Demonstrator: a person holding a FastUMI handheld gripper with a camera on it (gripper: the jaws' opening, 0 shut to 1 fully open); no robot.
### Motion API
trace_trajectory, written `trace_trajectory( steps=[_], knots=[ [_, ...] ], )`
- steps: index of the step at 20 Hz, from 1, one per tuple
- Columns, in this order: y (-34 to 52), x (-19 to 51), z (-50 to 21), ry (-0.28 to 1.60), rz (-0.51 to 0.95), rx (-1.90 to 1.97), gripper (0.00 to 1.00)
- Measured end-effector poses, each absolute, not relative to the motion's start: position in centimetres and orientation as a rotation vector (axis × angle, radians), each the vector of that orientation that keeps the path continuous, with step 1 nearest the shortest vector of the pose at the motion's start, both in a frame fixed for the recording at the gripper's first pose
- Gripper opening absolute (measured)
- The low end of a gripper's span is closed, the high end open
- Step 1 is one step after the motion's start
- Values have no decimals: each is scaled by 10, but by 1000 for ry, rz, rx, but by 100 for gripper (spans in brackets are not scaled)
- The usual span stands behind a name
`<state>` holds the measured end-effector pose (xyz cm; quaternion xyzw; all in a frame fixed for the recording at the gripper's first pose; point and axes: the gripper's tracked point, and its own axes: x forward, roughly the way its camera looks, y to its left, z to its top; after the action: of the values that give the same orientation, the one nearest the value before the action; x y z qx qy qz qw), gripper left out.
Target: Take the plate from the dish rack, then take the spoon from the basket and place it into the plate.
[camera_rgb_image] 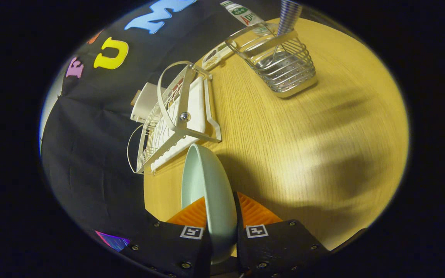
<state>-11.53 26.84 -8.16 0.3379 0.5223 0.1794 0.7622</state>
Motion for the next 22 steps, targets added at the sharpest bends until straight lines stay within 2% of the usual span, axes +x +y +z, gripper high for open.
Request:
trace_trajectory(
  steps=[5, 7, 8, 10, 15, 22],
  knots=[
    [251, -106, -74, 1071, 319, 726, 27],
    [237, -100, -71, 1024, 299, 657, 34],
    [226, -101, -73, 1027, 277, 600, 47],
    [206, -100, -60, 987, 257, 537, 50],
    [155, -90, -2, 766, 208, 369, 50],
    [118, -57, 109, 286, 193, 140, 50]
  ],
)
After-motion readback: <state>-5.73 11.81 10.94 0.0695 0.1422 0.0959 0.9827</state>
